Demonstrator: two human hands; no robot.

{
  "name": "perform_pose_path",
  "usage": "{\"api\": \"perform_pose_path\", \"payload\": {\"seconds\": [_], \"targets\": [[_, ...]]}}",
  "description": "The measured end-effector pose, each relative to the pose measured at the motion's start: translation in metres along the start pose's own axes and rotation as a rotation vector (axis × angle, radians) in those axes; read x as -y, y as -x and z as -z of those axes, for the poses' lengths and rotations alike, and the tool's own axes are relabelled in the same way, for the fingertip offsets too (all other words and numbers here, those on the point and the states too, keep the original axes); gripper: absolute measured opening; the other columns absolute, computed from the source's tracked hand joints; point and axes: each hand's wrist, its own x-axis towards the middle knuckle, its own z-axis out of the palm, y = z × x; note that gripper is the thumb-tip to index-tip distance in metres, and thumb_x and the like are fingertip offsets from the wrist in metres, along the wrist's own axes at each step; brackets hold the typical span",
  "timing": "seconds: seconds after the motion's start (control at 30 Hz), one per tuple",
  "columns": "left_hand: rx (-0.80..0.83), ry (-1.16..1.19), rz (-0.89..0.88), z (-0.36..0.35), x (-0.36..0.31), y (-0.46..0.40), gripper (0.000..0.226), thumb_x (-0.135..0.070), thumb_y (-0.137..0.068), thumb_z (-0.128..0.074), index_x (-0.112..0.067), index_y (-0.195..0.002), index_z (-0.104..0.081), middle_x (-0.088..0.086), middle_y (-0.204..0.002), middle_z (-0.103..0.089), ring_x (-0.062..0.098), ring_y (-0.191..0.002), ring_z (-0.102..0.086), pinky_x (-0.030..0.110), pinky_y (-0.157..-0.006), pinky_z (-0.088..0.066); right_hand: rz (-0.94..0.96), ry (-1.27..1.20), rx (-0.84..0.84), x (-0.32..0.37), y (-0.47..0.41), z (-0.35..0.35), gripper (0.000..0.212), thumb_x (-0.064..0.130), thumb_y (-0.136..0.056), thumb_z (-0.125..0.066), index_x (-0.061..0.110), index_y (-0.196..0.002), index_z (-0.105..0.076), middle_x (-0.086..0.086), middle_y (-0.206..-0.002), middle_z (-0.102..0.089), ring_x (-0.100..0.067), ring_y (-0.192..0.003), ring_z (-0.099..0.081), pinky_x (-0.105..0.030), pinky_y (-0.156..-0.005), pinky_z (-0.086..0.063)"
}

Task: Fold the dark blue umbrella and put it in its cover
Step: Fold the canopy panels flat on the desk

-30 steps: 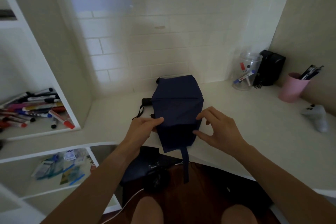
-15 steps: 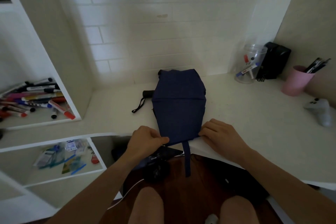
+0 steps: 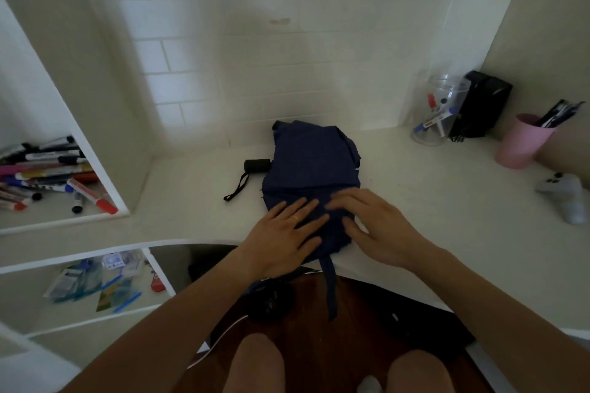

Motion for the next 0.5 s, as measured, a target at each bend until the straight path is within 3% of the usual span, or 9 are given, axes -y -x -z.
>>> {"api": "perform_pose_path", "payload": {"seconds": [0.07,0.17,0.23,0.3,0.37,0.4,0.47,0.5], "targets": [[0.001,0.007,0.006,0.0,-0.002,0.0,0.062,-0.059,-0.101,-0.005,-0.038,-0.158,-0.02,-0.002,-0.169,-0.01,0.017,-0.156,-0.005,0.047,-0.124,-0.014,-0.051,0.032,0.157,0.001,-0.013,-0.018,0.049,0.035,-0.106,-0.038,0.024,-0.153,-0.035,0.004,-0.163,-0.028,-0.011,-0.149,-0.025,-0.027,-0.121,-0.022],[0.028,0.06,0.049,-0.002,0.003,0.009,0.065,-0.069,-0.095,0.004,-0.048,-0.156,-0.003,-0.005,-0.17,0.0,0.015,-0.156,0.003,0.044,-0.126,-0.008,-0.135,0.143,0.48,-0.019,-0.007,-0.04,0.065,0.058,-0.102,-0.016,0.034,-0.158,0.005,0.011,-0.166,0.012,-0.005,-0.152,0.012,-0.037,-0.126,-0.003],[0.025,0.104,0.076,-0.005,0.011,0.018,0.067,-0.077,-0.091,0.006,-0.053,-0.154,0.007,-0.007,-0.169,0.006,0.014,-0.155,0.007,0.042,-0.126,-0.006,-0.152,0.14,0.556,-0.029,0.003,-0.034,0.067,0.063,-0.1,-0.014,0.038,-0.157,0.01,0.016,-0.164,0.019,0.0,-0.149,0.019,-0.034,-0.126,0.002],[0.022,0.105,0.088,-0.006,0.016,0.024,0.069,-0.08,-0.09,0.003,-0.054,-0.153,0.01,-0.008,-0.169,0.008,0.014,-0.155,0.01,0.041,-0.126,-0.005,-0.157,0.085,0.598,-0.03,0.002,-0.018,0.067,0.061,-0.101,-0.026,0.037,-0.158,-0.003,0.017,-0.164,0.008,0.0,-0.151,0.009,-0.028,-0.125,0.0],[0.012,0.1,0.079,-0.006,0.019,0.025,0.068,-0.079,-0.092,-0.003,-0.053,-0.153,0.01,-0.007,-0.169,0.008,0.014,-0.155,0.01,0.041,-0.126,-0.004,-0.224,-0.036,0.451,-0.029,-0.014,-0.002,0.058,0.05,-0.098,-0.051,0.03,-0.152,-0.039,0.012,-0.158,-0.033,-0.007,-0.145,-0.032,-0.027,-0.12,-0.024],[0.008,0.099,0.074,-0.006,0.019,0.025,0.067,-0.078,-0.093,-0.004,-0.053,-0.153,0.009,-0.006,-0.169,0.007,0.014,-0.155,0.01,0.041,-0.126,-0.004,-0.25,-0.089,0.263,-0.029,-0.027,0.005,0.048,0.042,-0.095,-0.062,0.026,-0.139,-0.055,0.007,-0.142,-0.055,-0.011,-0.128,-0.053,-0.031,-0.111,-0.039],[-0.002,0.097,0.063,-0.005,0.019,0.025,0.066,-0.077,-0.095,-0.006,-0.053,-0.154,0.008,-0.006,-0.169,0.007,0.015,-0.155,0.009,0.041,-0.126,-0.004,-0.369,-0.155,-0.139,-0.036,-0.057,0.015,0.031,0.031,-0.088,-0.072,0.024,-0.118,-0.068,0.003,-0.105,-0.07,-0.012,-0.091,-0.066,-0.035,-0.089,-0.053],[-0.007,0.095,0.061,-0.004,0.018,0.025,0.065,-0.077,-0.095,-0.007,-0.053,-0.154,0.008,-0.006,-0.169,0.007,0.015,-0.155,0.009,0.041,-0.127,-0.003,-0.466,-0.192,-0.239,-0.04,-0.073,0.019,0.029,0.033,-0.087,-0.073,0.024,-0.114,-0.068,0.004,-0.096,-0.07,-0.012,-0.083,-0.066,-0.034,-0.083,-0.055]]}}
